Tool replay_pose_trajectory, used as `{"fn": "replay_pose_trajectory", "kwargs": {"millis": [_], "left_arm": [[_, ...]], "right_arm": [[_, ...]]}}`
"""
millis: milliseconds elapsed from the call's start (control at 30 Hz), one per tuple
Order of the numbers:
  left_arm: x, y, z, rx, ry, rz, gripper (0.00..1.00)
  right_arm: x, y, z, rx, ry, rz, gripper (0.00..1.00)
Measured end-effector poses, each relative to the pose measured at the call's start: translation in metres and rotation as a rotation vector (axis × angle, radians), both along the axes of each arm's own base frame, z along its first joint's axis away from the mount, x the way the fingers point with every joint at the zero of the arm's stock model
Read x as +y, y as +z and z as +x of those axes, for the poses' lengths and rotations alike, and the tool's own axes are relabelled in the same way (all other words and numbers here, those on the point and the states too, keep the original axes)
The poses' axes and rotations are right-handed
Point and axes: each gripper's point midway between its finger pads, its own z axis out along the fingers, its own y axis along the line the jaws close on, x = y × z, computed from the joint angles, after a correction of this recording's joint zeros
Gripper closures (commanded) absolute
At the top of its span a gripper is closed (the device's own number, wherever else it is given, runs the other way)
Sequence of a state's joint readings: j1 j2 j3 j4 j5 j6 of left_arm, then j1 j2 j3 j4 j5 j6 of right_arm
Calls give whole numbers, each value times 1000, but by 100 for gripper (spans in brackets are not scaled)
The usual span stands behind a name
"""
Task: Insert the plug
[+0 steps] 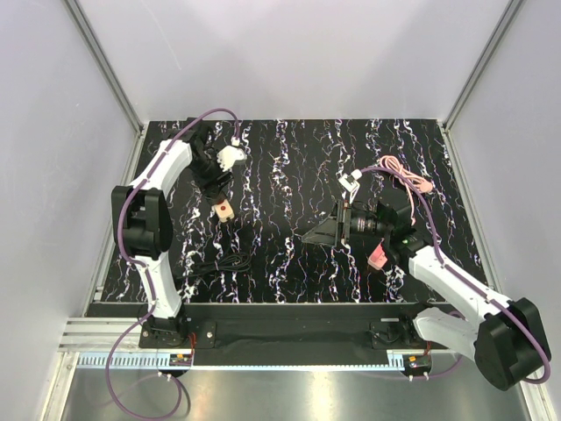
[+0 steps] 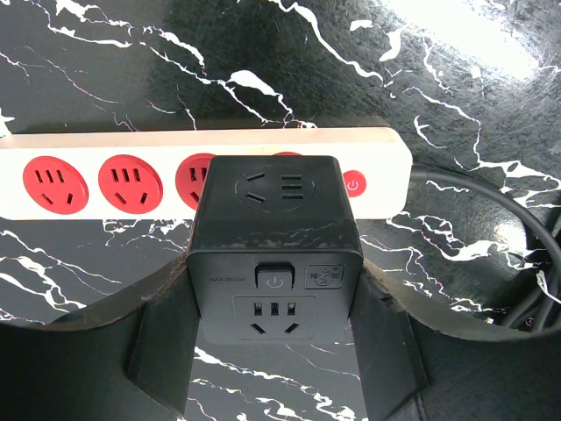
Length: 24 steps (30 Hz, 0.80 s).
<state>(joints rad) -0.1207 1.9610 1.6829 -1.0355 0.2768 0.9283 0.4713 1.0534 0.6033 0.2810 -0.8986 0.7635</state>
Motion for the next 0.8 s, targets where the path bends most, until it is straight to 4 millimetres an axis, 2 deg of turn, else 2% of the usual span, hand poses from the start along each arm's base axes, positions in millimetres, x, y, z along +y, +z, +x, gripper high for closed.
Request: {"fn": "replay_pose_trajectory", "kwargs": {"millis": [400,800], "left_arm": [[-1,1,-11,30,-27,20,100],[-2,1,-11,45,-32,23,100]], "right_arm": [[1,-5,2,16,1,-8,0],[1,-7,3,23,2,-11,0]]}}
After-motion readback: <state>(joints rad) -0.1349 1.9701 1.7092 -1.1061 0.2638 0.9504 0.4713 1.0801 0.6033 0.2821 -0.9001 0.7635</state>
